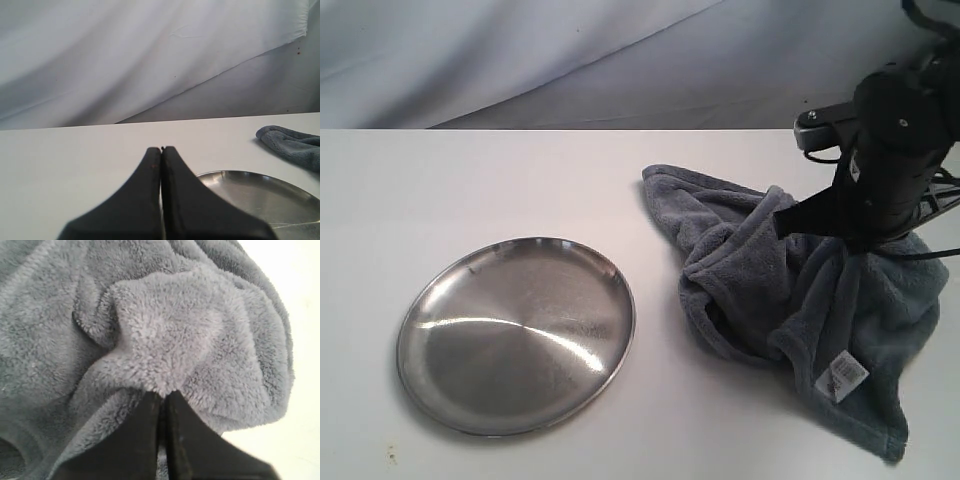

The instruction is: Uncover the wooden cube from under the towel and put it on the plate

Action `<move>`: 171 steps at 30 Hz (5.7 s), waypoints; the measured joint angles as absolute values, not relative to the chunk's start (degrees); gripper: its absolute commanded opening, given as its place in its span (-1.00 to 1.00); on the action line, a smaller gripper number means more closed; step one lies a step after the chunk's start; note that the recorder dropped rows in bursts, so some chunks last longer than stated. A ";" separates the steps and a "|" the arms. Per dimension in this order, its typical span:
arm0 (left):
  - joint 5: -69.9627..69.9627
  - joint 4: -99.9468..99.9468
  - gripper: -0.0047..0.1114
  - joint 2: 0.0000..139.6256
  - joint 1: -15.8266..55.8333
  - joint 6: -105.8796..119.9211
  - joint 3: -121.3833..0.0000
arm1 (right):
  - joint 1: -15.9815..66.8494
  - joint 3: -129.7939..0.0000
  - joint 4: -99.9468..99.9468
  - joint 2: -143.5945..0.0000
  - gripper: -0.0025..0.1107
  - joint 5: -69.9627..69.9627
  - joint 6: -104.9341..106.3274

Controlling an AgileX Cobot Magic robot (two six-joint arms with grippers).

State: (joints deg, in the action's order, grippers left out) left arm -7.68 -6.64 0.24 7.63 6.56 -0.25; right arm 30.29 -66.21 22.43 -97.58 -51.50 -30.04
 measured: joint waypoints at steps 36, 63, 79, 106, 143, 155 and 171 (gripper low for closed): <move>-7.68 -6.64 -0.92 0.24 7.63 6.56 -0.25 | 30.29 -88.36 16.53 -86.16 -0.96 -57.85 -24.29; -7.68 -6.64 -0.92 0.24 7.63 6.56 -0.25 | 30.29 -88.47 5.39 -105.47 -0.96 -24.57 -23.45; -7.68 -6.64 -0.92 0.24 7.63 6.56 -0.25 | 30.29 -88.47 4.61 -117.70 -0.96 -10.48 -23.31; -7.68 -6.64 -0.92 0.24 7.63 6.56 -0.25 | 30.29 -88.47 2.71 -123.36 0.59 -12.31 -23.47; -7.68 -6.64 -0.92 0.24 7.63 6.56 -0.25 | 30.29 -88.47 6.92 -97.37 0.59 -61.25 -13.02; -7.68 -6.64 -0.92 0.24 7.63 6.56 -0.25 | 29.06 -70.84 8.88 -90.76 0.72 -60.68 -14.74; -7.68 -6.64 -0.92 0.24 7.63 6.56 -0.25 | 28.08 -70.13 11.55 -98.92 0.72 -54.64 -15.13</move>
